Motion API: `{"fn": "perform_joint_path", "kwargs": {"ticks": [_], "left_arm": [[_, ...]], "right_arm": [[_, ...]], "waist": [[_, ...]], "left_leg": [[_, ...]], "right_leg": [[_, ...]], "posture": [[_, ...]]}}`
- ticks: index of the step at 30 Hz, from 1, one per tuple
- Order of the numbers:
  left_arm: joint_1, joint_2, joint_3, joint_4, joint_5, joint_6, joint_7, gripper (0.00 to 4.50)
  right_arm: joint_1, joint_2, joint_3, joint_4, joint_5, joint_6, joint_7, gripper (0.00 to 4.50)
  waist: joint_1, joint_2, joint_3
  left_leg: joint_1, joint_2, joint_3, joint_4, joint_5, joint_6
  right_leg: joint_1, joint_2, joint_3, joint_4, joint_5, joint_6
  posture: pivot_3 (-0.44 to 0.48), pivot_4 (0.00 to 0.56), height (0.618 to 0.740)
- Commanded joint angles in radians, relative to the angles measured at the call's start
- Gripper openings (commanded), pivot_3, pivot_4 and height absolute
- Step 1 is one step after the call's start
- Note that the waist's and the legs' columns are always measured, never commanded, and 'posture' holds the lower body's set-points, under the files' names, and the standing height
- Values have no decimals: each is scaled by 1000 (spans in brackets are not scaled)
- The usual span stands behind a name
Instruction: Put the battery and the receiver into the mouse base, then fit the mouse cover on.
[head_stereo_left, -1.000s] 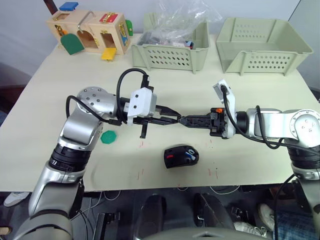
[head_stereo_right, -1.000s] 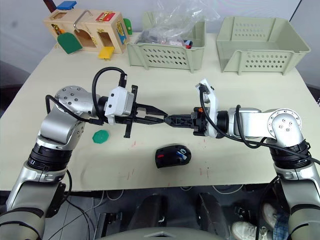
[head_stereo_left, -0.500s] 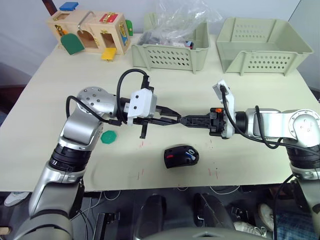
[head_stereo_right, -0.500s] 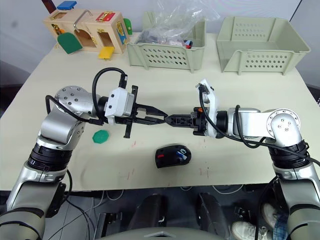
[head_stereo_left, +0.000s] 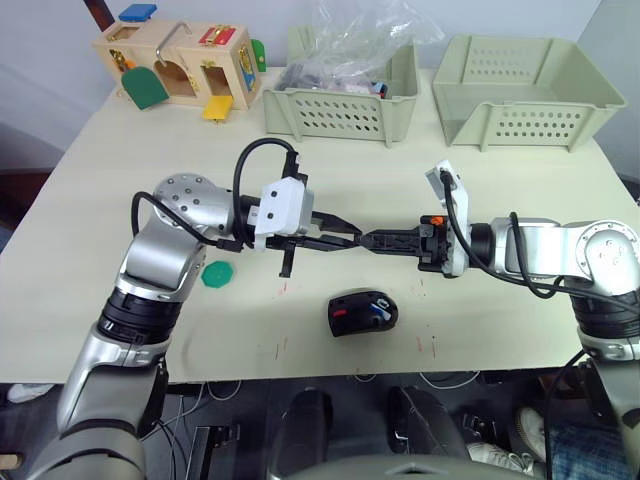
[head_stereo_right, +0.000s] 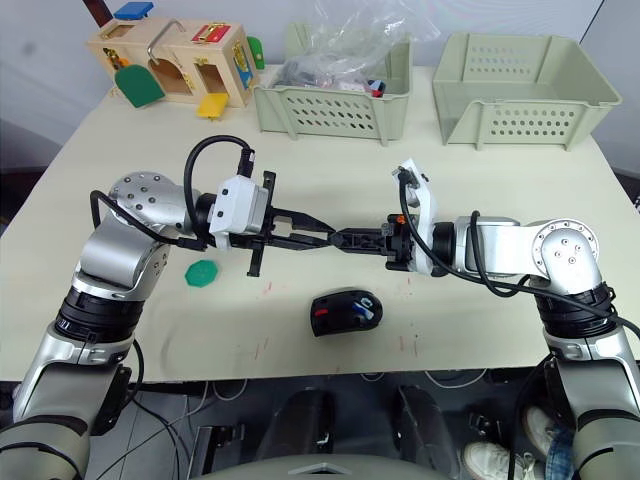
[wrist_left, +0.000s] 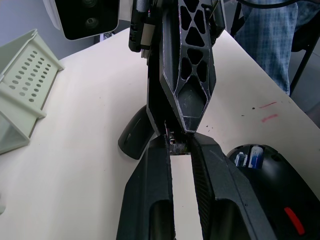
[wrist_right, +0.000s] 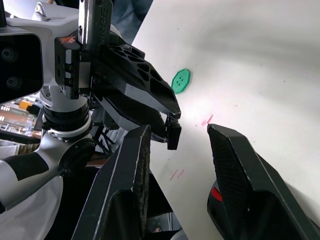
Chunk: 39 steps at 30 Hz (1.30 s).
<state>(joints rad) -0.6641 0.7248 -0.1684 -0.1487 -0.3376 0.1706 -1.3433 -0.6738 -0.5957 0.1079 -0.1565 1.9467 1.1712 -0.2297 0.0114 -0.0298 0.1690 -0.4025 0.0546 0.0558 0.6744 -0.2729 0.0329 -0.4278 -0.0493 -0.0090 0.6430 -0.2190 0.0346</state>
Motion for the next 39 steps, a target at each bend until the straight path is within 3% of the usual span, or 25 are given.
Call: {"fn": "perform_joint_path", "kwargs": {"ticks": [1, 5, 8, 9, 10, 20, 21, 23, 29, 34, 39], "left_arm": [[-2, 14, 22, -39, -8, 3, 6, 32], [-2, 14, 23, -39, -9, 6, 8, 32], [0, 15, 23, -41, -9, 6, 7, 32], [-1, 15, 23, -41, -10, 6, 7, 32], [-1, 15, 22, -40, -9, 5, 6, 32], [4, 16, 19, -53, -28, 33, 1, 32], [6, 16, 23, -56, -35, 45, 3, 832], [9, 17, 31, -61, -47, 72, 10, 1267], [82, 99, 133, -156, -200, 344, 66, 4204], [228, 159, 201, -256, -281, 501, 132, 4362], [401, 160, 203, -357, -260, 492, 199, 4362]], "right_arm": [[6, -2, -36, -16, 26, -5, 2, 1918], [8, -3, -35, -19, 26, -5, 3, 1918], [9, -2, -37, -17, 26, -4, 5, 587], [10, -2, -37, -17, 26, -5, 4, 587], [10, -2, -38, -16, 26, -4, 5, 63], [11, 0, -39, -19, 26, -2, 7, 63], [10, 0, -39, -19, 26, -3, 6, 0], [9, 1, -39, -19, 26, -3, 5, 0], [8, -49, -32, -29, 26, 17, 13, 0], [-50, -206, 13, -76, 26, 88, 37, 0], [-149, -304, 75, -159, -16, 124, 51, 0]], "waist": [[0, 0, 0], [0, 0, 0], [0, 0, 0], [0, 0, 0], [0, 0, 0], [0, 0, 0], [0, 0, 0], [0, 0, 0], [-7, 0, 0], [-16, 0, 0], [-24, 1, 0]], "left_leg": [[0, 0, 0, 0, 0, 0], [0, 0, 0, 0, 0, 0], [0, 0, 0, 0, 0, 0], [0, 0, 0, 0, 0, 0], [0, 0, 0, 0, 0, 0], [0, 0, 0, 0, 0, 0], [0, 0, 0, 0, 0, 0], [0, 0, 0, 0, 0, 0], [-1, 1, -3, 0, 0, 0], [-2, 0, -5, 0, 0, 0], [-2, 1, -6, 0, 0, 0]], "right_leg": [[0, 0, 0, 0, 0, 0], [0, 0, 0, 0, 0, 0], [0, 0, 0, 0, 0, 0], [0, 0, 0, 0, 0, 0], [0, 0, 0, 0, 0, 0], [0, 0, 0, 0, 0, 0], [0, 0, 0, 0, 0, 0], [0, 0, 0, 0, 0, 0], [-2, 0, 1, 1, 0, 0], [-3, 0, 0, 1, 0, 0], [-4, 1, 1, 1, 0, 0]], "posture": [[0, 150, 740], [0, 150, 740], [0, 150, 740], [0, 150, 740], [0, 150, 740], [0, 150, 740], [0, 150, 740], [0, 150, 740], [0, 150, 740], [0, 150, 740], [0, 150, 740]]}}
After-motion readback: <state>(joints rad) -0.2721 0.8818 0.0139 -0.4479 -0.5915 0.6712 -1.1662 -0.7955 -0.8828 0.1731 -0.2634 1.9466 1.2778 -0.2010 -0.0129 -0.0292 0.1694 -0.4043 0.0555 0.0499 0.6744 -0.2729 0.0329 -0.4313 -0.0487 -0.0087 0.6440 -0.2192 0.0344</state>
